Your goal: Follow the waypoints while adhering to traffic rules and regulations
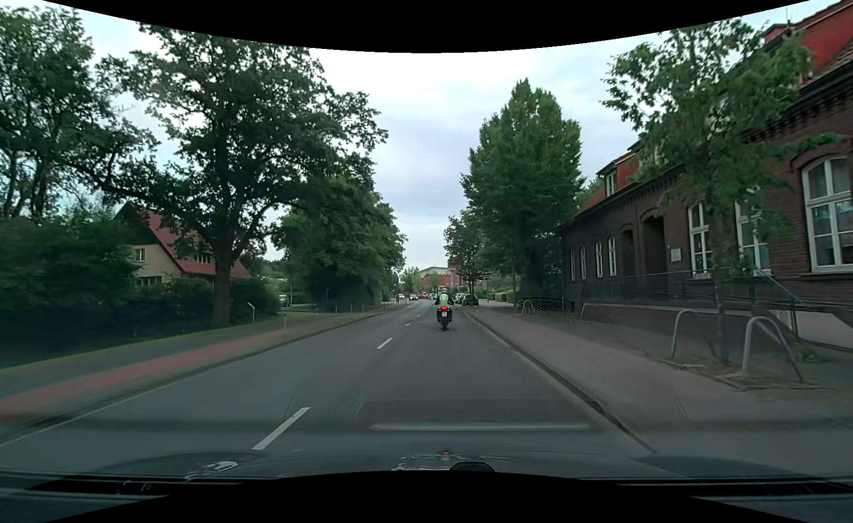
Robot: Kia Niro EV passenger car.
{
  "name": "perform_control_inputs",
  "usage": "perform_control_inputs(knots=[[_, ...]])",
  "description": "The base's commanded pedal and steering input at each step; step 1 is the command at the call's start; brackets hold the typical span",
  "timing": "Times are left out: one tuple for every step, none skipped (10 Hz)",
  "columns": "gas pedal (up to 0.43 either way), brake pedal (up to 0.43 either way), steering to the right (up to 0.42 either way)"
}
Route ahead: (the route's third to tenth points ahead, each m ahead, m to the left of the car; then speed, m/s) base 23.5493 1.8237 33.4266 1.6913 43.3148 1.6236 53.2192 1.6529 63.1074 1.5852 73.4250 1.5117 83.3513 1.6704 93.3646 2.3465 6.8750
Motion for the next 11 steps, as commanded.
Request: perform_control_inputs(knots=[[0.157, 0.0, 0.004], [0.157, 0.0, 0.004], [0.157, 0.0, 0.004], [0.157, 0.0, 0.004], [0.157, 0.0, 0.004], [0.157, 0.0, 0.004], [0.157, 0.0, 0.004], [0.157, 0.0, 0.004], [0.157, 0.0, 0.004], [0.157, 0.0, 0.004], [0.157, 0.0, 0.005]])
